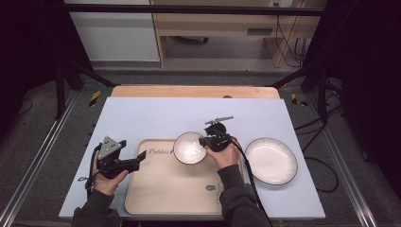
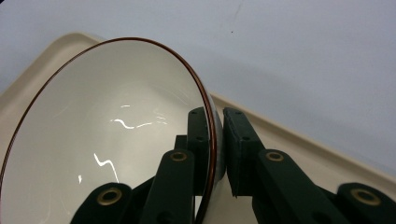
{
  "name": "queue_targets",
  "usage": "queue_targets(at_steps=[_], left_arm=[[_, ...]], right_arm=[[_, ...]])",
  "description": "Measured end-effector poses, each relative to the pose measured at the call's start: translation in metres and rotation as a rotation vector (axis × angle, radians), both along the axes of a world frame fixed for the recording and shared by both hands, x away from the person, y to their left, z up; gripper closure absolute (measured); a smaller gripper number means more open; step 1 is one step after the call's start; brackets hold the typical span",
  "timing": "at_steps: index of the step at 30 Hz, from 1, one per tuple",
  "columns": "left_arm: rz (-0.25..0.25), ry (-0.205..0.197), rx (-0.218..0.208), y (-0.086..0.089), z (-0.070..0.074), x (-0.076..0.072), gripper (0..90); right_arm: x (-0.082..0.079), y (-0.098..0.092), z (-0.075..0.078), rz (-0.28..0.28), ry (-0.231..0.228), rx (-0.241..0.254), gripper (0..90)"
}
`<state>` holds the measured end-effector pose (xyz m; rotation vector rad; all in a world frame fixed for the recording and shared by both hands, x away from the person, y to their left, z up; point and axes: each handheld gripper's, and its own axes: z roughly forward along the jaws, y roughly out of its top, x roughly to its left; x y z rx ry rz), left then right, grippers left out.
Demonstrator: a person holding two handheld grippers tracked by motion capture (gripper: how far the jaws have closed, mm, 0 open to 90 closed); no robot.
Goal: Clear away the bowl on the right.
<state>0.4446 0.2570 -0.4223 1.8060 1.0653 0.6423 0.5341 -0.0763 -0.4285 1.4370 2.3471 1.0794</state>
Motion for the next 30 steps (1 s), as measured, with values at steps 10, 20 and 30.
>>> queue_targets(at_steps=[10, 20, 30], left_arm=[[0.001, 0.001, -0.002, 0.000, 0.000, 0.000, 13.3], [0.001, 0.002, -0.002, 0.000, -0.001, 0.000, 13.4], [-0.003, 0.005, 0.003, -0.001, -0.001, 0.000, 13.4]], right_arm=[[0.002, 0.000, -0.004, -0.005, 0.015, -0.001, 81.1], [0.005, -0.002, -0.010, -0.004, 0.042, 0.013, 81.1], [0.007, -0.005, -0.015, -0.010, 0.051, 0.015, 81.7]])
